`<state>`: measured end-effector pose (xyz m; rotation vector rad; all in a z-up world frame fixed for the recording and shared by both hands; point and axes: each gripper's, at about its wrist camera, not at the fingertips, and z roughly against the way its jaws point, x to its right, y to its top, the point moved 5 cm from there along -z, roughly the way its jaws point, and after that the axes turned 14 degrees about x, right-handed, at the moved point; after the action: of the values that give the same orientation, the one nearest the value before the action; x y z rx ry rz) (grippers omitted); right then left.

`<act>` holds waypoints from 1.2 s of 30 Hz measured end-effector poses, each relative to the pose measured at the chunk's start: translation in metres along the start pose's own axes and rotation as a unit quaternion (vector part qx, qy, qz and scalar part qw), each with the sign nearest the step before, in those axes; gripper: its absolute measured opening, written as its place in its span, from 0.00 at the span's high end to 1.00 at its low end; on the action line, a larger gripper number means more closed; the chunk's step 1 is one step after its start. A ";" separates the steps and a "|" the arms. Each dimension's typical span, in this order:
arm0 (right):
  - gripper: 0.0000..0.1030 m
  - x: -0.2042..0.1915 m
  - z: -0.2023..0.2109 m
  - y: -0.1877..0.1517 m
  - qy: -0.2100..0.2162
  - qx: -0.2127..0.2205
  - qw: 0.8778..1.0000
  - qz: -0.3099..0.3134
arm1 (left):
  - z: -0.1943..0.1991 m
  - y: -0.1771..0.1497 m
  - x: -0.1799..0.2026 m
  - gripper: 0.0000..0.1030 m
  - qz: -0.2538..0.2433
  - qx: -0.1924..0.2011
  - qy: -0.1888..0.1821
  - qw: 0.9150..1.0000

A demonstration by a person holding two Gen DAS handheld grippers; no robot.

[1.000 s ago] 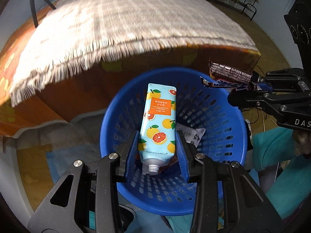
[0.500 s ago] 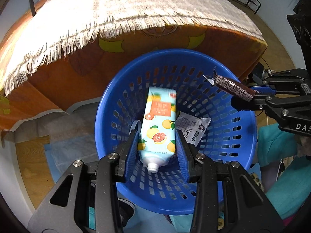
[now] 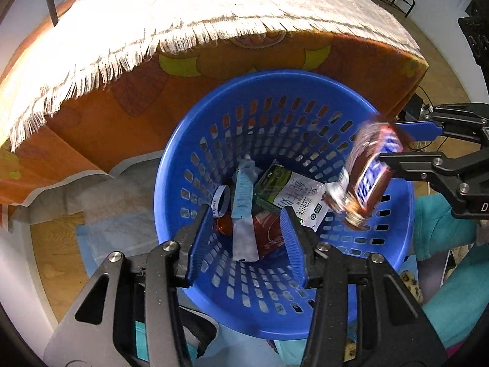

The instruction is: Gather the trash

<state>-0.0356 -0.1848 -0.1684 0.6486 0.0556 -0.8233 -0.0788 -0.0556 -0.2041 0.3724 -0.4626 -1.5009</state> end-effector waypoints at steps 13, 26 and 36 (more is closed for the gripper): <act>0.43 0.005 0.003 0.003 -0.026 0.003 1.000 0.000 | 0.007 0.004 -0.005 0.39 -0.004 0.011 0.015 1.000; 0.41 0.011 0.018 0.015 -0.052 0.028 0.998 -0.002 | 0.022 0.020 -0.004 0.39 -0.006 0.039 0.020 0.999; 0.41 0.024 0.059 0.047 -0.074 0.102 0.992 -0.010 | 0.058 0.052 -0.003 0.39 0.004 0.097 0.026 0.995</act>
<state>0.0020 -0.2097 -0.1037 0.7790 -0.1589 -0.9019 -0.0634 -0.0473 -0.1282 0.5604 -0.5686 -1.4390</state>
